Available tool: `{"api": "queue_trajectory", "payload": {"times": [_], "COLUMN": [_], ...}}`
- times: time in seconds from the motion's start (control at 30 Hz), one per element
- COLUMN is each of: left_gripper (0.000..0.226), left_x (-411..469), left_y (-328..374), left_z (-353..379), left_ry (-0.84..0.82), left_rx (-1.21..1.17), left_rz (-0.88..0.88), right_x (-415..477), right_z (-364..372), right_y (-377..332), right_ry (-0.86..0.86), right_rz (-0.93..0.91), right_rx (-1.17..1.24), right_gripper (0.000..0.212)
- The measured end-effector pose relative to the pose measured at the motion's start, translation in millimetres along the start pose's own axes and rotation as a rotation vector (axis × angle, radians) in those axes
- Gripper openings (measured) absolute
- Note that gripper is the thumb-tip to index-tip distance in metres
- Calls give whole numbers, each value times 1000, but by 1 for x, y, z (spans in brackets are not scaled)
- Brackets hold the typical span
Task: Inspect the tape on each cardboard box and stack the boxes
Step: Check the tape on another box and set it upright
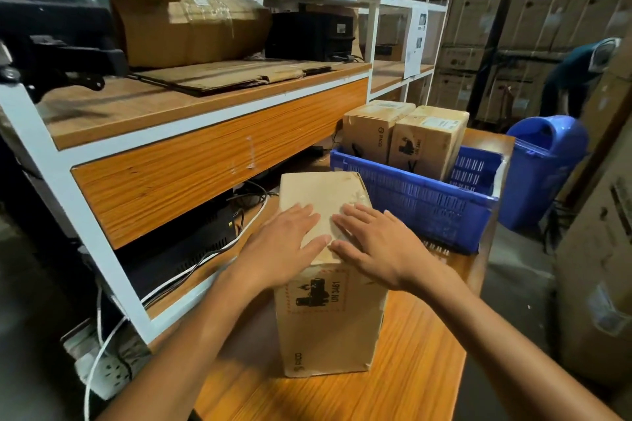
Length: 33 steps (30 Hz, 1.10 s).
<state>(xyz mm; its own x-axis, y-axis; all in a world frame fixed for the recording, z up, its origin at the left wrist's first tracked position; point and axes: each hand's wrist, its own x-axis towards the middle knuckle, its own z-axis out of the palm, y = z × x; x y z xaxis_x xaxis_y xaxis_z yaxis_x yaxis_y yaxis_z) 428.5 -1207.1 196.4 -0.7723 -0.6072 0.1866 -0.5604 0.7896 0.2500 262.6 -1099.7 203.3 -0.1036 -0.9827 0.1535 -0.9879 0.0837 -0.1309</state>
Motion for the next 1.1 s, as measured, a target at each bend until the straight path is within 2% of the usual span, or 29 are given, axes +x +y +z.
{"api": "queue_trajectory", "payload": {"times": [0.13,0.2,0.27,0.33,0.5,0.57,0.7,0.9,1.0,1.1], "left_gripper": [57,56,54,50,47,47,28,27,21,25], "left_x": [5,11,17,18,38,57,81,90,87,70], "left_y": [3,2,-1,-5,-20,-21,-19,-34,-33,-27], "left_z": [-15,-23,-23,-19,-25,-31,-19,-13,-2,6], "left_ry": [-62,-34,26,16,-29,20,119,24,264,517], "left_rx": [-2,-125,-274,-338,-283,-276,-249,-205,-329,-745], "left_rz": [20,9,-19,-29,-41,-96,-96,-157,-231,-407], "right_x": [14,29,41,47,54,66,91,91,85,68], "right_z": [-23,-33,-32,-21,-18,-29,-34,-9,0,10], "right_y": [4,7,10,13,19,20,25,37,38,37], "right_ry": [-17,8,40,28,-24,-8,9,13,95,209], "right_rz": [6,35,45,28,35,56,73,-36,49,407], "right_rx": [-19,20,56,46,-8,-42,16,39,112,450], "right_gripper": [57,46,46,44,37,37,35,36,45,77]}}
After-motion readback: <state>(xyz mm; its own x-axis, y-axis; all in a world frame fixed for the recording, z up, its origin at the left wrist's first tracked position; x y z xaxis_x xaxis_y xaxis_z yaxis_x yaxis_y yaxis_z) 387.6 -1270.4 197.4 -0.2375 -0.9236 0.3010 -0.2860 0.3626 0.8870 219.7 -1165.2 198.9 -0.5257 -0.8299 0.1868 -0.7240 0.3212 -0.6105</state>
